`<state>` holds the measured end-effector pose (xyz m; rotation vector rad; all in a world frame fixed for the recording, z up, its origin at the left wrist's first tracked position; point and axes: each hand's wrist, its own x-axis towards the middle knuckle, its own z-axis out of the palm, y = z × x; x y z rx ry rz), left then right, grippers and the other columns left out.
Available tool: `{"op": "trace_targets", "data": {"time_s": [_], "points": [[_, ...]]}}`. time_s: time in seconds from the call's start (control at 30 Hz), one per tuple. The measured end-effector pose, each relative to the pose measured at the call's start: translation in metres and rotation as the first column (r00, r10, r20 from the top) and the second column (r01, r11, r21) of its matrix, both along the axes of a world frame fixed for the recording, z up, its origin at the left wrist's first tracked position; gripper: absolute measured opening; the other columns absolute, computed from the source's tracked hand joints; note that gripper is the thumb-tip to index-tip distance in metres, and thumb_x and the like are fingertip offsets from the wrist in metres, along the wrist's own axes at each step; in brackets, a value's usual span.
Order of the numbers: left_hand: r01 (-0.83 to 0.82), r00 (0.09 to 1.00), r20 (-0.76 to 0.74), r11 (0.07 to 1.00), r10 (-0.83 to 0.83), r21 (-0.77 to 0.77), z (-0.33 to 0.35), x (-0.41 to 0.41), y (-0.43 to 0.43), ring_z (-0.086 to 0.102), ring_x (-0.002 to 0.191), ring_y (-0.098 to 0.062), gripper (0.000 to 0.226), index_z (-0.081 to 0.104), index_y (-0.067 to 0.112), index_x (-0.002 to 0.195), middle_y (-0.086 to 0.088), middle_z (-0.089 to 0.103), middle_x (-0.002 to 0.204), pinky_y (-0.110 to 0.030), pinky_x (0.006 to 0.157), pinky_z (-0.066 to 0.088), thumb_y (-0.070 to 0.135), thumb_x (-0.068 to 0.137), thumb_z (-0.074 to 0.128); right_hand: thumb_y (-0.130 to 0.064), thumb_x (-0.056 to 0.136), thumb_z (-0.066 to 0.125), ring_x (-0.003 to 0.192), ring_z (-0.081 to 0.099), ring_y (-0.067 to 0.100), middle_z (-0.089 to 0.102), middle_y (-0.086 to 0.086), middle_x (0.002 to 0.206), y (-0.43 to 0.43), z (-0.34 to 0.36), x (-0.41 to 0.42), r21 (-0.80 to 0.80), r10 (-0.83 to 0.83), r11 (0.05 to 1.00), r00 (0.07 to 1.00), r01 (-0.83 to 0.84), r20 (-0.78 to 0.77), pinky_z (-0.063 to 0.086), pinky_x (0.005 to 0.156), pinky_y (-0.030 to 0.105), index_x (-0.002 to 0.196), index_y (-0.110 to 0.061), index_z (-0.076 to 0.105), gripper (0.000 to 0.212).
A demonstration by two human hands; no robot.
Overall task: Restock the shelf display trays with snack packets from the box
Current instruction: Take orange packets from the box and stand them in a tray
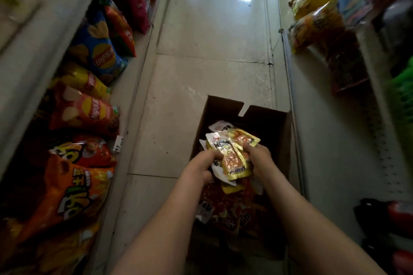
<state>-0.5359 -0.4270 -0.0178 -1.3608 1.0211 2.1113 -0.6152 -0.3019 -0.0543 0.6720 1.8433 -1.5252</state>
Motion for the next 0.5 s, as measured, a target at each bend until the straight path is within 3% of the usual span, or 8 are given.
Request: {"op": "trace_targets", "data": {"time_s": [0.17, 0.37, 0.5], "points": [[-0.064, 0.995, -0.062, 0.986, 0.075, 0.155, 0.098, 0.029, -0.007, 0.063, 0.083, -0.034, 0.014, 0.06, 0.006, 0.099, -0.017, 0.072, 0.076, -0.05, 0.08, 0.049, 0.006, 0.097, 0.046, -0.013, 0.091, 0.059, 0.063, 0.071, 0.018, 0.073, 0.006, 0.076, 0.009, 0.138, 0.037, -0.299, 0.011, 0.954, 1.0, -0.01, 0.002, 0.055, 0.051, 0.027, 0.106, -0.006, 0.063, 0.016], [-0.109, 0.983, -0.126, 0.976, 0.134, 0.187, 0.231, 0.044, 0.0, 0.065, 0.086, -0.035, 0.019, 0.062, 0.007, 0.107, -0.018, 0.073, 0.084, -0.05, 0.08, 0.05, 0.009, 0.097, 0.045, -0.022, 0.087, 0.06, 0.097, 0.068, 0.033, 0.07, 0.015, 0.108, 0.03, 0.272, 0.074, -0.356, 0.029, 0.934, 1.0, -0.023, 0.011, 0.055, 0.083, 0.046, 0.12, -0.008, 0.06, 0.036], [-0.067, 0.982, -0.157, 0.971, 0.105, 0.229, 0.33, 0.058, 0.014, 0.064, 0.098, -0.039, 0.03, 0.058, 0.005, 0.123, -0.023, 0.069, 0.103, -0.058, 0.088, 0.047, 0.009, 0.095, 0.048, -0.017, 0.094, 0.055, 0.099, 0.067, 0.035, 0.069, 0.017, 0.11, 0.056, 0.366, 0.096, -0.352, 0.067, 0.934, 0.997, -0.051, 0.032, 0.055, 0.084, 0.047, 0.121, -0.006, 0.058, 0.03]]}}
